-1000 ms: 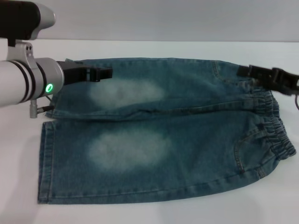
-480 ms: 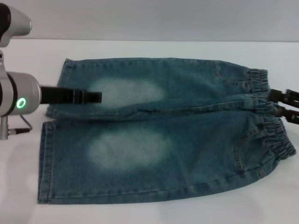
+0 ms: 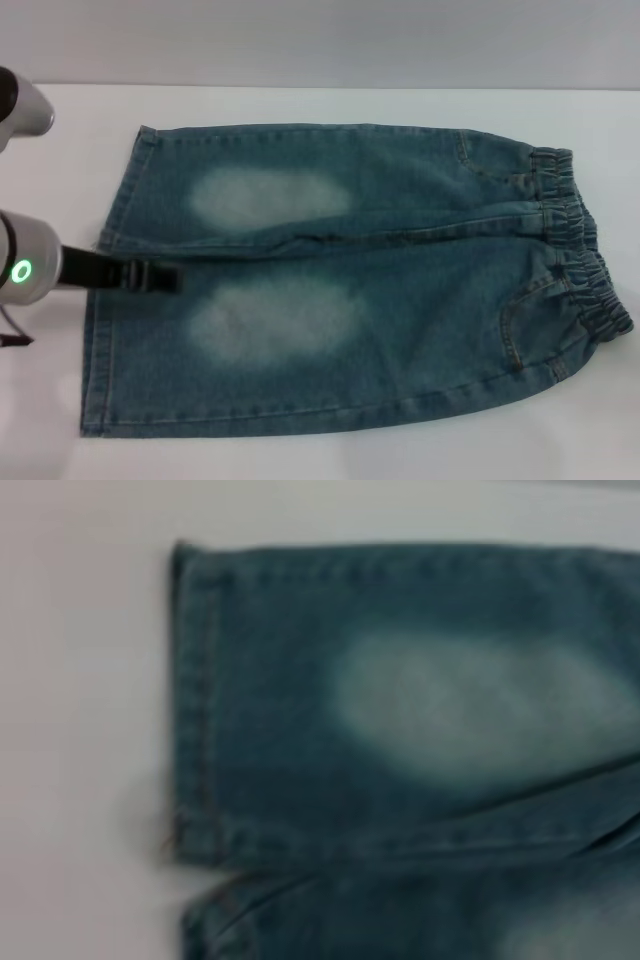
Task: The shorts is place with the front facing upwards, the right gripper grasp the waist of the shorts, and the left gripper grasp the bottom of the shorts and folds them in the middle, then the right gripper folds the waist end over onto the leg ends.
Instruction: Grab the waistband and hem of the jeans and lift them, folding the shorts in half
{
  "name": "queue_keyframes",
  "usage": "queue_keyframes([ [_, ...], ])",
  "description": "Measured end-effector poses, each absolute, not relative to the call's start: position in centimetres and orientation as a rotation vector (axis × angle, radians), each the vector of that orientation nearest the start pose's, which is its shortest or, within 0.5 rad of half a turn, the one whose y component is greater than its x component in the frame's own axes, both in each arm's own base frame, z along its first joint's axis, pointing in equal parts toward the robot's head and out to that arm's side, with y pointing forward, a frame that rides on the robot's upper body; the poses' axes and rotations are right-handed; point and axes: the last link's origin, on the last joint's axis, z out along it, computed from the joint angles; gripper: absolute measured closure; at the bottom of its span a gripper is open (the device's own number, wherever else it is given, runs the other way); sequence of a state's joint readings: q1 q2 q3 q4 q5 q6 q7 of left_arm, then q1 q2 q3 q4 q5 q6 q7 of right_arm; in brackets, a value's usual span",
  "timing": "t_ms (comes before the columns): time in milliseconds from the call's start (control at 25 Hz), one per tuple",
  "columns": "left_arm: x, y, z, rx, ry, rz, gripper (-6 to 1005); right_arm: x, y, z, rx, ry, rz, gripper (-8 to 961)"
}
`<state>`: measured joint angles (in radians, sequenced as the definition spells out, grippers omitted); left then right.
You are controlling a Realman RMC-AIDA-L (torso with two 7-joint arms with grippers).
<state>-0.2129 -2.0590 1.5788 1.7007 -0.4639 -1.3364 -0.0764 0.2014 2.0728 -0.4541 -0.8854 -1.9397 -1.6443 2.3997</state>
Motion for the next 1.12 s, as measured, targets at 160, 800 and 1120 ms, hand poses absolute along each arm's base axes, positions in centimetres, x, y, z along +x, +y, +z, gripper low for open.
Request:
queue_keyframes([
  [160, -22.0, 30.2, 2.5, -1.922, -1.499, 0.245, 205, 36.4, 24.2, 8.5, -1.719, 1.984, 1.016, 153],
  [800, -22.3, 27.5, 1.8, -1.826, -1.621, 0.504, 214, 37.6, 24.0, 8.9, -1.663, 1.964, 0.983, 158],
  [1120, -23.1, 27.5, 0.7, -1.823, -1.663, 0.550, 218, 37.4, 24.4, 8.9, -1.672, 1.958, 0.982, 158],
])
